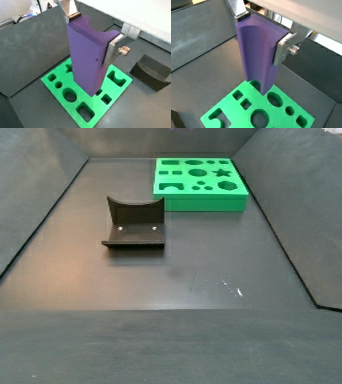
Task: Insert the arch object.
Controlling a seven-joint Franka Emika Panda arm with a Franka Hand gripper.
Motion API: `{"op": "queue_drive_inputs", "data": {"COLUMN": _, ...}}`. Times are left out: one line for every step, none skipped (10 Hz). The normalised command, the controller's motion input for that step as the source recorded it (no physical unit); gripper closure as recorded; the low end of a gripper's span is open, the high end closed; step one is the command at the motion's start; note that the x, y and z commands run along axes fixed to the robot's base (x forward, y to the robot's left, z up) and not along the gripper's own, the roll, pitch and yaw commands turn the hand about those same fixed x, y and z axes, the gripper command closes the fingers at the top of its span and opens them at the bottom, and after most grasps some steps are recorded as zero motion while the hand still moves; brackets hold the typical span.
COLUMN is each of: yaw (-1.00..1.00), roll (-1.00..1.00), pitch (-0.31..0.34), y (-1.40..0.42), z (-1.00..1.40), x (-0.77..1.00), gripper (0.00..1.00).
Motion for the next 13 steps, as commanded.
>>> {"op": "queue_drive_inputs", "data": {"yaw": 0.00, "roll": 0.00, "pitch": 0.000, "y": 0.11, "z": 0.00, "x": 0.00, "gripper": 1.00}}
{"op": "queue_drive_inputs", "data": {"yaw": 0.00, "roll": 0.17, "pitch": -0.021, "y": 0.31, "z": -0.30, "x": 0.22, "gripper": 1.00}}
{"op": "queue_drive_inputs", "data": {"yaw": 0.01, "roll": 0.09, "pitch": -0.190, "y": 0.81, "z": -0.68, "x": 0.19, "gripper": 1.00}}
{"op": "queue_drive_inputs", "data": {"yaw": 0.00, "roll": 0.16, "pitch": -0.124, "y": 0.89, "z": -0.69, "x": 0.09, "gripper": 1.00}}
{"op": "queue_drive_inputs", "data": {"yaw": 0.00, "roll": 0.12, "pitch": -0.074, "y": 0.87, "z": -0.72, "x": 0.12, "gripper": 1.00}}
{"op": "queue_drive_inputs", "data": {"yaw": 0.00, "roll": 0.05, "pitch": -0.139, "y": 0.89, "z": -0.68, "x": 0.01, "gripper": 1.00}}
{"op": "queue_drive_inputs", "data": {"yaw": -0.17, "roll": 0.00, "pitch": -0.140, "y": 0.74, "z": -0.62, "x": 0.00, "gripper": 1.00}}
{"op": "queue_drive_inputs", "data": {"yaw": -0.30, "roll": -0.12, "pitch": -0.099, "y": 0.36, "z": -0.32, "x": 0.00, "gripper": 1.00}}
{"op": "queue_drive_inputs", "data": {"yaw": -0.32, "roll": -0.14, "pitch": -0.053, "y": 0.31, "z": -0.21, "x": 0.00, "gripper": 1.00}}
{"op": "queue_drive_inputs", "data": {"yaw": -0.09, "roll": -0.09, "pitch": 0.000, "y": 0.13, "z": -0.03, "x": 0.00, "gripper": 1.00}}
{"op": "queue_drive_inputs", "data": {"yaw": 0.00, "roll": 0.00, "pitch": 0.000, "y": 0.00, "z": 0.00, "x": 0.03, "gripper": 1.00}}
{"op": "queue_drive_inputs", "data": {"yaw": 0.00, "roll": 0.00, "pitch": 0.000, "y": 0.07, "z": -0.26, "x": 0.13, "gripper": 1.00}}
{"op": "queue_drive_inputs", "data": {"yaw": 0.00, "roll": 0.00, "pitch": -0.017, "y": 0.05, "z": -0.46, "x": 0.12, "gripper": 1.00}}
